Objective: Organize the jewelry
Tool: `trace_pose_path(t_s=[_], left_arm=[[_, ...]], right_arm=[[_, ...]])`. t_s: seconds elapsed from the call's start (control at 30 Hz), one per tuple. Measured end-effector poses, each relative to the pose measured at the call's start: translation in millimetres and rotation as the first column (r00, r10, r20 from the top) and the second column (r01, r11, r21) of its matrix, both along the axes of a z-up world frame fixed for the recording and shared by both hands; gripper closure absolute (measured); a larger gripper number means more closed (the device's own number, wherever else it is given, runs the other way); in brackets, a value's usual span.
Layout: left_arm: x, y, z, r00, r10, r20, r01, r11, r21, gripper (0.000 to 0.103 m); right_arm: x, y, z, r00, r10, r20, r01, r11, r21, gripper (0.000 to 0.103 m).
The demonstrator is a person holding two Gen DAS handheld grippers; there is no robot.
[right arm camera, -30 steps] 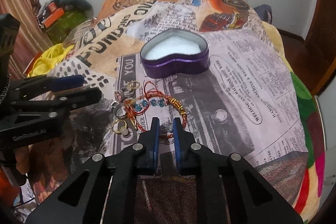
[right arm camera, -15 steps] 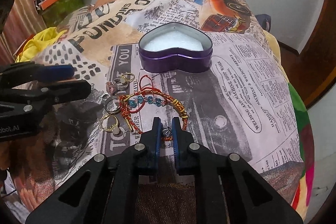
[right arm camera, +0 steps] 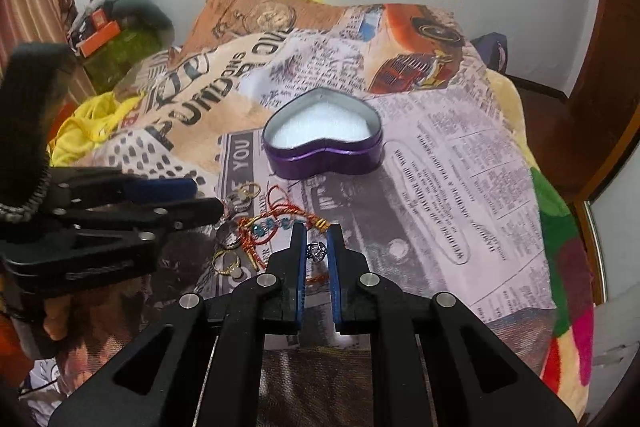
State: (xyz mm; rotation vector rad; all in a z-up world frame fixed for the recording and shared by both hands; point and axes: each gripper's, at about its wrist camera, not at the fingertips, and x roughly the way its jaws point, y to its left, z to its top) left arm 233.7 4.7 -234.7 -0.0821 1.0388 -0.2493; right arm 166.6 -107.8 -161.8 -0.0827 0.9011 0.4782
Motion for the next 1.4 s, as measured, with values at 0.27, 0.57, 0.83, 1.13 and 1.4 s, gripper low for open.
trace_pose_path(t_s=[0.27, 0.57, 0.83, 1.13, 1.4], left_arm=[[6.8, -1.2, -9.3, 1.0, -0.008, -0.018, 0.008, 1.0, -0.001, 0.093], [-10.7, 2.9, 14.8, 0.999, 0.002, 0.035, -0.001, 1.0, -0.02, 0.093], [-23.9, 4.0, 48.6, 0.994, 0.004, 0.11, -0.001, 1.0, -0.024, 0.093], [-14.9, 0.9, 72.0, 0.985, 0.01, 0.174, -0.007, 1.0, -0.017, 0.093], [4.2, -0.2, 76.9, 0.98, 0.008, 0.198, -0.005, 1.0, -0.014, 0.093]], right_arm=[[2.0, -10.3, 6.8, 0.999, -0.04, 0.008, 0.039, 0.999, 0.013, 0.094], [-4.8, -15.0, 21.3, 0.998, -0.054, 0.035, 0.053, 0.998, 0.024, 0.094], [-6.4, -15.9, 38.6, 0.995, -0.06, 0.082, 0.057, 0.998, 0.038, 0.094], [6.0, -12.1, 51.3, 0.99, -0.067, 0.126, 0.06, 0.997, 0.054, 0.094], [24.7, -5.7, 52.7, 0.986, -0.068, 0.152, 0.059, 0.997, 0.059, 0.094]])
